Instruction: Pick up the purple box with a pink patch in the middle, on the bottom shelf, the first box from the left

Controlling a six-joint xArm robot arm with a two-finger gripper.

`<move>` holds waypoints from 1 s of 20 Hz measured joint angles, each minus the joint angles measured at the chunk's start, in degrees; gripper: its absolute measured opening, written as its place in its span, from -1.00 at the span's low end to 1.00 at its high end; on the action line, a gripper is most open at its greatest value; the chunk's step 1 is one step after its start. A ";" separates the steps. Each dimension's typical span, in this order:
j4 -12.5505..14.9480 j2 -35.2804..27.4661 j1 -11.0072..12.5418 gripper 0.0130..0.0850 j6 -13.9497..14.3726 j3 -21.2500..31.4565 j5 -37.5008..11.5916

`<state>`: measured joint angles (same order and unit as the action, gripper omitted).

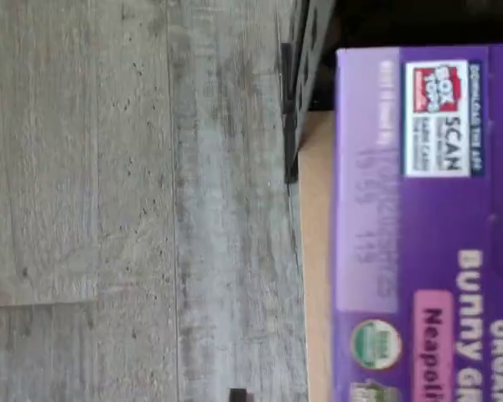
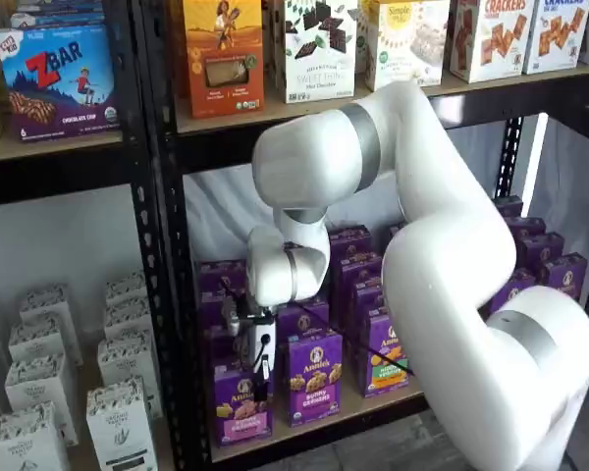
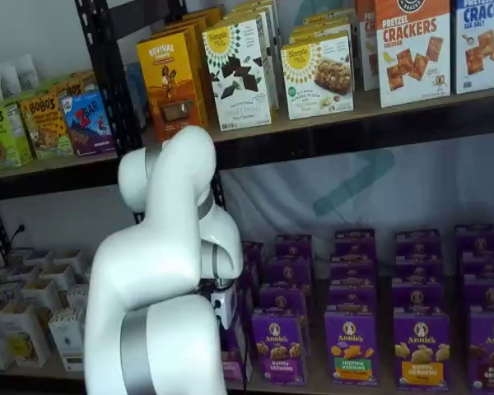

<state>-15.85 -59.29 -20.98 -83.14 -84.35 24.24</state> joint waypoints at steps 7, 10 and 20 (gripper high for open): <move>-0.65 0.07 -0.24 0.33 -0.50 1.03 -2.59; -1.19 0.07 -0.32 0.33 -0.96 1.27 -3.47; -1.03 -0.35 -0.35 0.33 -0.76 0.77 -3.37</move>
<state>-16.88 -59.64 -21.33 -83.90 -83.58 20.87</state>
